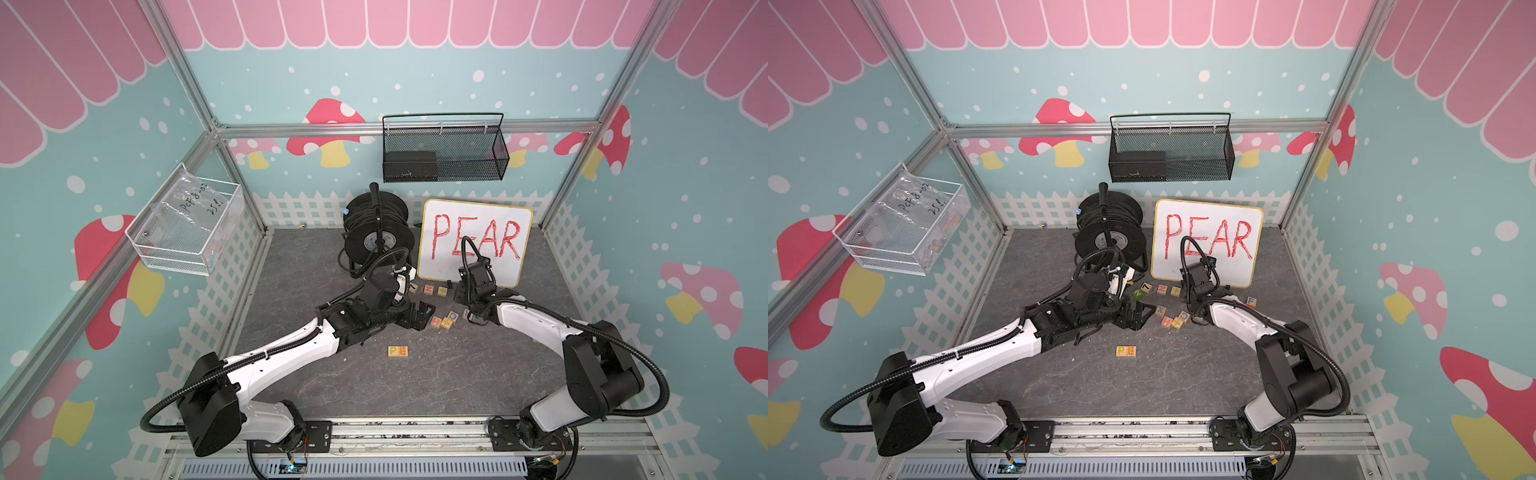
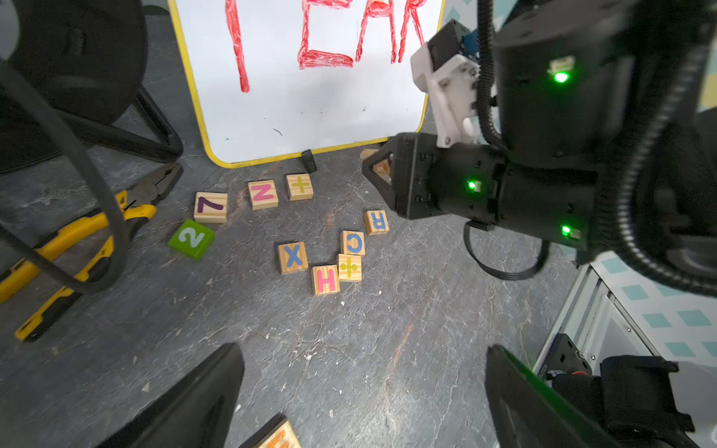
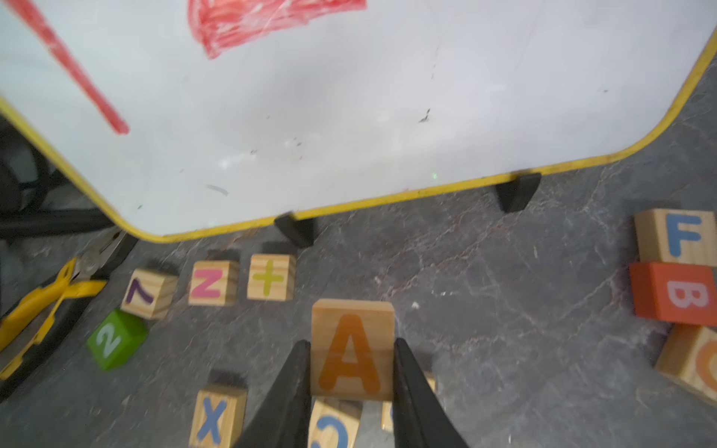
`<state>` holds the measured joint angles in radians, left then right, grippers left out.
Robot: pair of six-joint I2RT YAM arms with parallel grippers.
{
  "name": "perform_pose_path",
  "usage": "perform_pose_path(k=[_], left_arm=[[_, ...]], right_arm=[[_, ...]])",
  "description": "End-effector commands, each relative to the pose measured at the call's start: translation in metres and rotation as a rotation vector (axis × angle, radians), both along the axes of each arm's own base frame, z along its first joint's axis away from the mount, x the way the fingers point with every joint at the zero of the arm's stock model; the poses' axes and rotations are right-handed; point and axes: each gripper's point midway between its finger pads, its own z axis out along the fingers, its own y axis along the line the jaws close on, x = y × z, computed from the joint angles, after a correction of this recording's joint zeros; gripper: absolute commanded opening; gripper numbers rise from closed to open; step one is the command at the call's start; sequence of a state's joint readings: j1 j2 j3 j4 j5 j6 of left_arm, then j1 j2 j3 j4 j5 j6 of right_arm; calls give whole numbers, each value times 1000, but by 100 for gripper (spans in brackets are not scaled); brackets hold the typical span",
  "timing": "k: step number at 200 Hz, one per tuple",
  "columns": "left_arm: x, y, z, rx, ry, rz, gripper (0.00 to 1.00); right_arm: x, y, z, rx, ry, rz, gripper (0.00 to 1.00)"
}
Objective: Spell the uppercase word “pear” with letter blocks
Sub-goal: Pick up the letter block from the center of the board, then place the letter block at the center of the board.
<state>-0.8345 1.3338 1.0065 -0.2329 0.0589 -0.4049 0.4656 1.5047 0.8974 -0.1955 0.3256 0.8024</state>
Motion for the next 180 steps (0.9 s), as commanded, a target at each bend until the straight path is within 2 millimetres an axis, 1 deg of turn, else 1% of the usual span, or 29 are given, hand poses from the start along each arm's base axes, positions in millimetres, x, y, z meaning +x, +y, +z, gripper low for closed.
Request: perform_pose_path(k=[1, 17, 25, 68, 84, 97, 133, 153, 172, 180], left_arm=[[-5, 17, -7, 45, 13, 50, 99], [-9, 25, -9, 60, 23, 67, 100], [-11, 31, -10, 67, 28, 83, 99], [-26, 61, -14, 134, 44, 123, 99], [-25, 79, -12, 194, 15, 172, 100], [-26, 90, -6, 215, -7, 197, 99], [-36, 108, 8, 212, -34, 220, 99], [-42, 118, 10, 224, -34, 230, 99], [-44, 128, 7, 229, -43, 258, 99], [-44, 132, 5, 229, -45, 279, 99]], right_arm=[[-31, 6, -4, -15, 42, 18, 29], [-49, 15, -2, -8, 43, 29, 29], [-58, 23, -2, 7, 46, 47, 29], [-103, 55, -9, 65, 73, 144, 29], [-117, 70, -10, 92, 70, 210, 29], [-127, 81, -13, 105, 75, 246, 29], [-153, 99, -23, 87, 102, 283, 29], [-165, 110, -33, 82, 128, 308, 29], [-171, 124, -45, 65, 152, 345, 29], [-173, 127, -51, 73, 170, 325, 29]])
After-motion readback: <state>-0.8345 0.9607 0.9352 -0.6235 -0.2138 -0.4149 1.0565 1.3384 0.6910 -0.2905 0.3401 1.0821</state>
